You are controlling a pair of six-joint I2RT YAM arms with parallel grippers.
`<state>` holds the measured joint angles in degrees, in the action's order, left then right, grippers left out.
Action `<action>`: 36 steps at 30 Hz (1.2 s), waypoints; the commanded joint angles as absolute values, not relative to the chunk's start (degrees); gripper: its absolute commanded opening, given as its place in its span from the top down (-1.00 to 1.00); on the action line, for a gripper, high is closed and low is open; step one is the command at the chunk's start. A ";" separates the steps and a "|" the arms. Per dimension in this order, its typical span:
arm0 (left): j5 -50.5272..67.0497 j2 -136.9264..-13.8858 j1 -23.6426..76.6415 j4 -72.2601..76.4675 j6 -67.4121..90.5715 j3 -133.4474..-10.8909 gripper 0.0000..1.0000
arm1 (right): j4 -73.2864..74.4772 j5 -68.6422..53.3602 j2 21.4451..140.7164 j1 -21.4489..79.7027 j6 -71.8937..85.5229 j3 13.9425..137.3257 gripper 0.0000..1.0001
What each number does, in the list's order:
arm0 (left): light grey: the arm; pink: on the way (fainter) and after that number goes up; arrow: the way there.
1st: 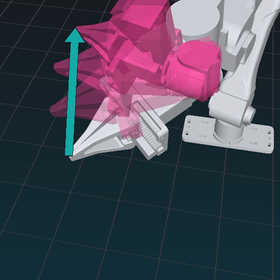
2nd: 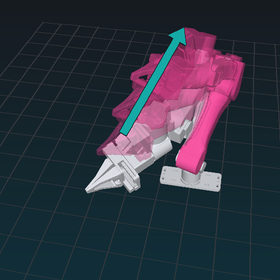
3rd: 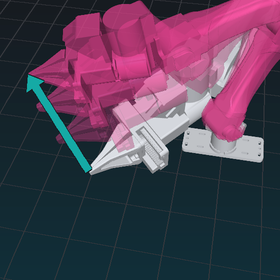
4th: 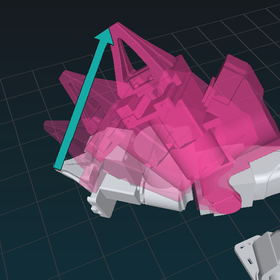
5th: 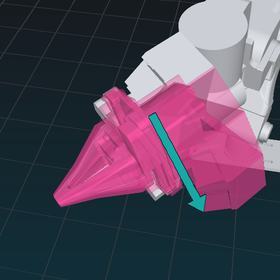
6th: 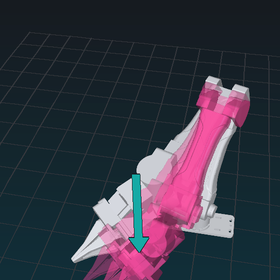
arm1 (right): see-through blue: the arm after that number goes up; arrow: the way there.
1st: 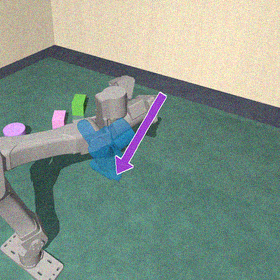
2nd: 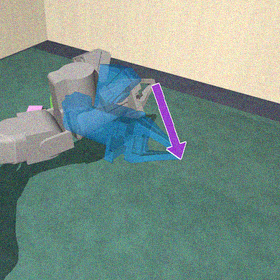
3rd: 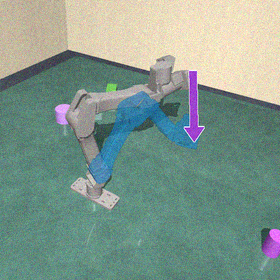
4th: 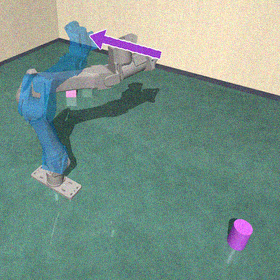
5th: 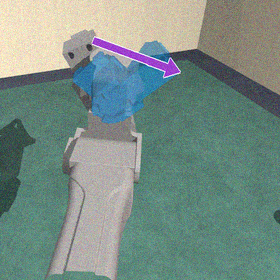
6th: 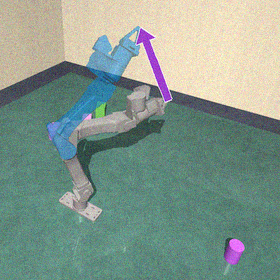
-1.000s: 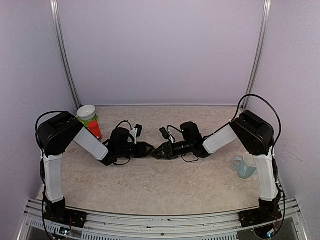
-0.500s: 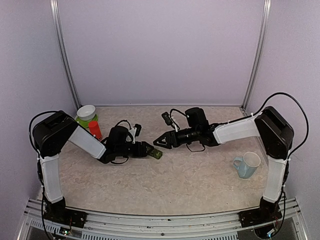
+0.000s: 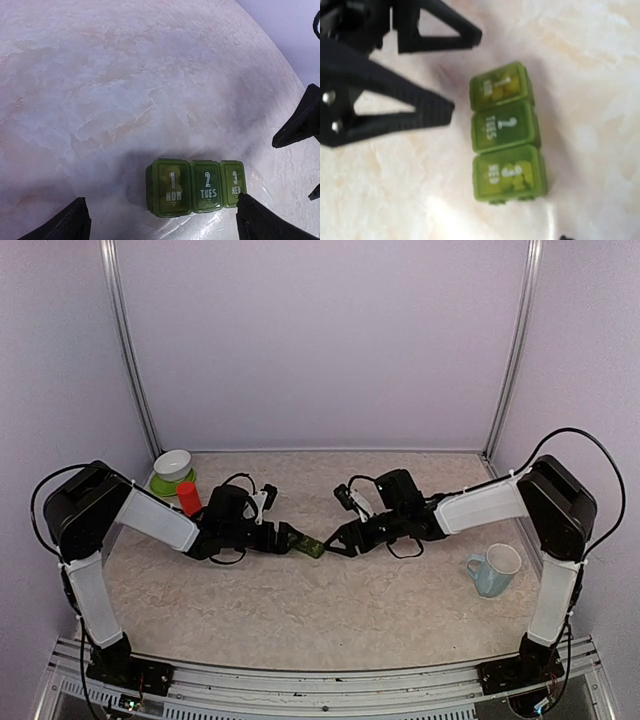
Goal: Sort the pills into containers
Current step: Close the lid of the pill container on the pill container, then position the pill container at the center of the board.
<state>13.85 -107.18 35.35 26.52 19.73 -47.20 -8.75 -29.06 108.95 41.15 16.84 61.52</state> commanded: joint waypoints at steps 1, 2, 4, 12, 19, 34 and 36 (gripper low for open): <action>14.97 -106.46 34.04 22.64 15.50 -49.12 -0.98 | -7.35 -27.35 107.49 41.53 15.50 60.57 -0.30; 14.90 -105.99 34.07 22.45 14.89 -49.12 -0.98 | -7.05 -26.84 107.93 41.57 15.37 60.68 -0.27; 14.28 -104.84 34.07 21.68 14.63 -49.13 -0.98 | -6.76 -26.74 109.03 41.65 15.18 61.22 -0.21; 9.37 -98.74 33.86 17.82 20.74 -46.04 -0.97 | -5.96 -28.74 117.35 41.90 15.65 70.13 -0.18; 2.89 -87.63 33.40 15.19 24.71 -41.13 -0.98 | -0.90 -34.00 126.21 45.06 12.55 81.31 -0.10; -2.34 -75.92 31.88 3.18 25.73 -40.54 -0.98 | -0.04 -39.43 128.60 51.65 10.27 91.62 -0.15; -3.93 -75.41 32.77 0.91 26.51 -40.44 -0.98 | -0.19 -37.86 125.73 50.17 10.55 87.51 -0.16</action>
